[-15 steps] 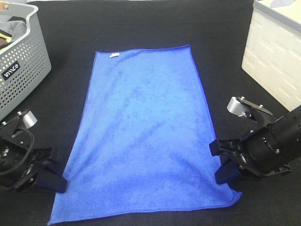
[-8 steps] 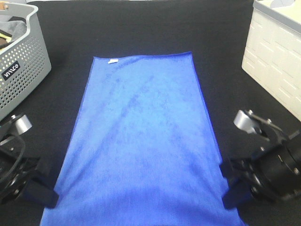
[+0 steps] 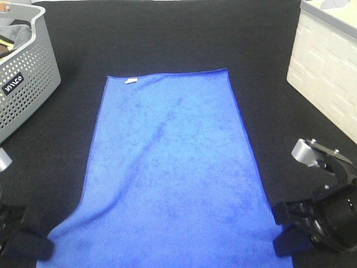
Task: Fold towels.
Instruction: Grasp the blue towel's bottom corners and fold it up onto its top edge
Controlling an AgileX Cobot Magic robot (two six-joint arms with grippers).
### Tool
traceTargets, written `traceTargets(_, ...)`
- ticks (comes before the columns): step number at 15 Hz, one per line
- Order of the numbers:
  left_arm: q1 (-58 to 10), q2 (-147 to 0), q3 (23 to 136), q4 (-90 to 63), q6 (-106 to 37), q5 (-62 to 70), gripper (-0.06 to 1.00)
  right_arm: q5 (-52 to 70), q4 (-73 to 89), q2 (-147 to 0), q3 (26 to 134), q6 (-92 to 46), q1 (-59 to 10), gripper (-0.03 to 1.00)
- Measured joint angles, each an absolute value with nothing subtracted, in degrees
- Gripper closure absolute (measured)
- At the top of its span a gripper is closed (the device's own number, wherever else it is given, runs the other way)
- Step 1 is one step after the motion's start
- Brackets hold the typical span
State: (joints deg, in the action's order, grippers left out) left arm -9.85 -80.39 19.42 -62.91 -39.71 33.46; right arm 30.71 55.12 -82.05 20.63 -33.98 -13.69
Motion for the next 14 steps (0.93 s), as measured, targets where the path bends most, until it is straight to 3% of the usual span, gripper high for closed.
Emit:
traceTargets(6,-9.85,-87.20,32.37,-65.37,-39.71,28.19,0.94,29.45,53.63,-89.21,37.30,-33.92,-13.69,0.97)
traceTargets(14,-8.65,-110.18,67.72,-57.35,-33.12,26.70,0.94,35.98,46.70,-115.39,78.04,-26.07,-11.34,0.97)
